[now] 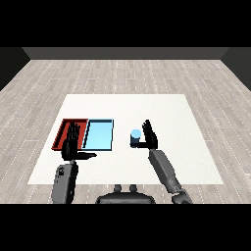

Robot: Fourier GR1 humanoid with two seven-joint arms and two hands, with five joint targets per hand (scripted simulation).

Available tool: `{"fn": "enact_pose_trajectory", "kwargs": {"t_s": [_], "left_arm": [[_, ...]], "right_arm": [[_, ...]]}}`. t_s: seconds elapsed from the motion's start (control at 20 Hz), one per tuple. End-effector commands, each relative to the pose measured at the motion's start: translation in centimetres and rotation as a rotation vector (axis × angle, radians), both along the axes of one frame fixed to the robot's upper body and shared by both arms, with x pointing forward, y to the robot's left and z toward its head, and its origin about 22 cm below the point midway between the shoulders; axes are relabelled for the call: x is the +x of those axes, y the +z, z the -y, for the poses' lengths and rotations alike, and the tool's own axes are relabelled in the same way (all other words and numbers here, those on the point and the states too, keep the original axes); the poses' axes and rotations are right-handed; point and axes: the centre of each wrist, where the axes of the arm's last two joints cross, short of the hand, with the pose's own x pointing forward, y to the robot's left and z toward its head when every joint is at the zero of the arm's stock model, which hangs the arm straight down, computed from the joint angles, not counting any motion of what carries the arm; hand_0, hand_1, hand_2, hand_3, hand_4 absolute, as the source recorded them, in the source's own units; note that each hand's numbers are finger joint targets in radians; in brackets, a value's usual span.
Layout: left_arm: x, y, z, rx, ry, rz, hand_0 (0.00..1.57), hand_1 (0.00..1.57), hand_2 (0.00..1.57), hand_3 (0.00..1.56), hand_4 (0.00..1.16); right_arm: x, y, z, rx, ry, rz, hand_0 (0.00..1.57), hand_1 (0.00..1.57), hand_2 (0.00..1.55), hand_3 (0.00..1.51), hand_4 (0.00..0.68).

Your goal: Pick the blue can and put it in the blue box

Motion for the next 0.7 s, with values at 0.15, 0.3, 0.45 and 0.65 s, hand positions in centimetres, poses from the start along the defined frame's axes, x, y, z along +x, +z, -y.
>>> {"fn": "enact_pose_trajectory", "kwargs": {"t_s": [0.15,0.3,0.45,0.65], "left_arm": [[1.4,-1.0,-1.3,-0.016,-0.001,-0.017,0.00,0.00,0.00,0.00,0.00],[0.9,0.7,0.8,-0.022,-0.006,-0.019,0.00,0.00,0.00,0.00,0.00],[-2.0,1.2,-0.1,-0.011,-0.002,-0.008,0.00,0.00,0.00,0.00,0.00],[-0.3,1.0,-1.1,-0.014,0.034,-0.016,0.00,0.00,0.00,0.00,0.00]], "right_arm": [[-0.4,-1.4,0.4,0.023,-0.006,-0.018,0.00,0.00,0.00,0.00,0.000],[1.3,-0.2,-0.8,0.036,0.020,-0.037,0.00,0.00,0.00,0.00,0.000],[1.0,-1.5,-1.7,0.019,0.005,-0.046,0.00,0.00,0.00,0.00,0.000],[0.6,-0.8,-3.1,0.027,0.039,-0.054,0.00,0.00,0.00,0.00,0.000]]}}
